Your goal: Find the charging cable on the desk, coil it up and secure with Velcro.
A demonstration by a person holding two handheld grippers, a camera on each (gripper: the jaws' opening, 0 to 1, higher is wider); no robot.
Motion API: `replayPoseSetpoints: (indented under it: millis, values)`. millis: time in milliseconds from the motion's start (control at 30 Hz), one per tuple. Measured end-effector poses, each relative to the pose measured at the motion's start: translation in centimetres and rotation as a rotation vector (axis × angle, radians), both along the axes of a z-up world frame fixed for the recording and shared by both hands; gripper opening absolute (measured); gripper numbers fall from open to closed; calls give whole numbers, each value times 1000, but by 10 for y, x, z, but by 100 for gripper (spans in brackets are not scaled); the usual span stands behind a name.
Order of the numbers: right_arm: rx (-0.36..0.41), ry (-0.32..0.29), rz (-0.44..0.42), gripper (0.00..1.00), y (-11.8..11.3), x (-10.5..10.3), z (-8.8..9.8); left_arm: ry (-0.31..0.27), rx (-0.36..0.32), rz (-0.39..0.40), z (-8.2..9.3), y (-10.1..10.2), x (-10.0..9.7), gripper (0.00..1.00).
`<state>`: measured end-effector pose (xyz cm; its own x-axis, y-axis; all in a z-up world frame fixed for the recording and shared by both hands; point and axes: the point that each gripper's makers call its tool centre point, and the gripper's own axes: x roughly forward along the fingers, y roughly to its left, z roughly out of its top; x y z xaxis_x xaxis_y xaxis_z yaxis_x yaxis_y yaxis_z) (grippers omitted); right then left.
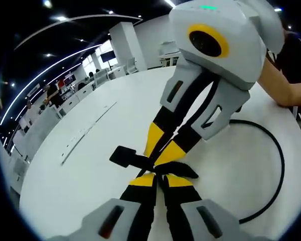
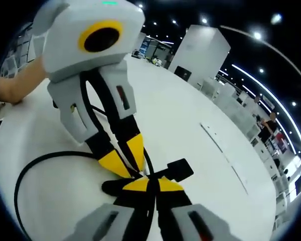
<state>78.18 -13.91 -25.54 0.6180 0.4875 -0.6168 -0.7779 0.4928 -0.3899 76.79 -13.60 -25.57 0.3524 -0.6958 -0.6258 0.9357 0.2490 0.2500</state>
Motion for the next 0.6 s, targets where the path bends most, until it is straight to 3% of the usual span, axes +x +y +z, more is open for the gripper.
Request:
replayPoseSetpoints:
  millis: [600]
  values:
    - [-2, -3, -2, 7, 0, 0, -1, -24, 18, -25, 1, -1, 4, 8]
